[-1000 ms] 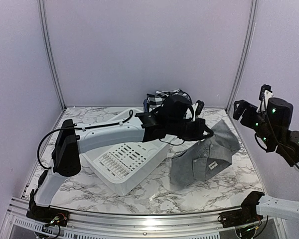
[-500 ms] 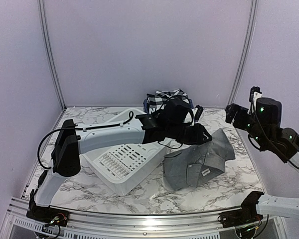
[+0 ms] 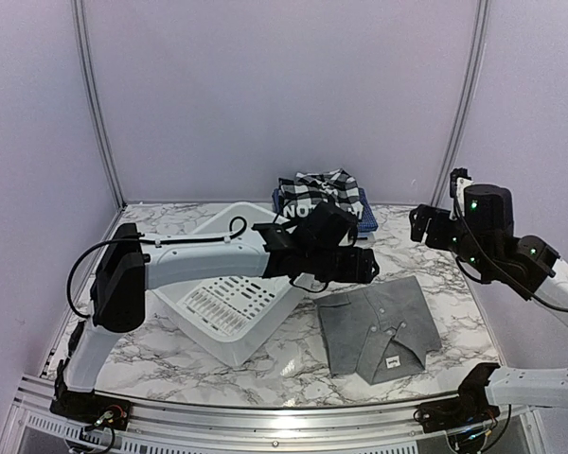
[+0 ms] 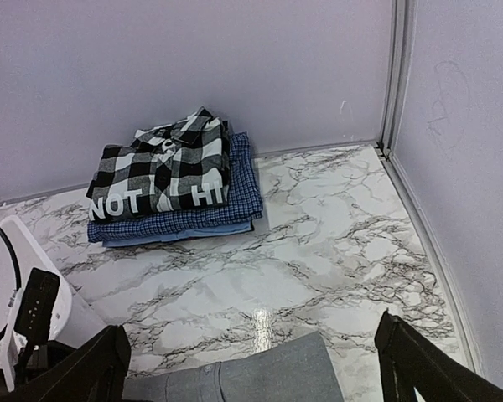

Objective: Fold and stack the long sleeve shirts
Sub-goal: Place the square-folded shirt at the center of the board, then move the bin to the corner of the board.

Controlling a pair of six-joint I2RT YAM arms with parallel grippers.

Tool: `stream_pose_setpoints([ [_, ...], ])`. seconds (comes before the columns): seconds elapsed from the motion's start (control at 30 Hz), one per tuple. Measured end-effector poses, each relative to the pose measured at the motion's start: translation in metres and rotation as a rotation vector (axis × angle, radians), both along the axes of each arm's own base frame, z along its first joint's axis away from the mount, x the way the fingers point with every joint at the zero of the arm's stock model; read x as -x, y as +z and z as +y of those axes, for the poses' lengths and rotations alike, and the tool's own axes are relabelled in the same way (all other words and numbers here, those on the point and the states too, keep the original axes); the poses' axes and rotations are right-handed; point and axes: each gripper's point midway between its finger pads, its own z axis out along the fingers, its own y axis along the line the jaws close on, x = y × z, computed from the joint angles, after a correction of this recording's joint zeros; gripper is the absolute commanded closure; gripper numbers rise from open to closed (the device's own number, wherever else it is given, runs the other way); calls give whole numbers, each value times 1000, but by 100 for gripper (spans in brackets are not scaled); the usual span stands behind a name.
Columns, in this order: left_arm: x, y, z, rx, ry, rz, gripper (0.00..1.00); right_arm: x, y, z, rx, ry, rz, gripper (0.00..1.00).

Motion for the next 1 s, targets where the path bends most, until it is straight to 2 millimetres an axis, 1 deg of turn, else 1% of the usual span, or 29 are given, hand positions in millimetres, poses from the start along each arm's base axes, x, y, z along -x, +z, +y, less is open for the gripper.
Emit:
stream_pose_setpoints([
  [0.07,-9,-8,12,-35,44,0,17,0,-1,2,-1,9,4,2],
  [0.17,-23,-22,36,-92,106,-1,17,0,-1,4,-4,18,5,2],
  [0.23,-30,-33,59,-143,143,7,17,0,-1,4,-6,22,5,2],
  [0.3,-35,-39,81,-181,166,7,17,0,-1,5,-6,24,6,2],
  [0.43,-48,-45,137,-245,226,15,17,-1,-1,6,-9,31,7,2],
  [0.47,-54,-46,158,-261,255,20,17,-1,-2,7,-8,33,10,1],
  [0.5,-59,-47,172,-272,278,24,17,-2,-3,8,-7,35,13,2],
  [0.57,-72,-51,210,-299,342,34,17,-4,-6,12,-7,46,22,1],
  [0.6,-74,-54,225,-314,364,37,17,-5,-8,13,-7,52,27,1],
  [0.63,-83,-56,243,-324,400,42,17,-6,-9,15,-8,57,30,1],
  [0.73,-96,-63,287,-355,482,57,17,-7,-15,20,-7,77,48,1],
  [0.83,-106,-69,325,-376,552,77,17,-8,-23,27,-7,105,73,2],
  [0.93,-115,-73,354,-386,607,95,17,-9,-34,35,-3,137,108,2],
  [1.0,-121,-74,368,-389,634,101,17,-10,-44,41,2,163,141,1],
])
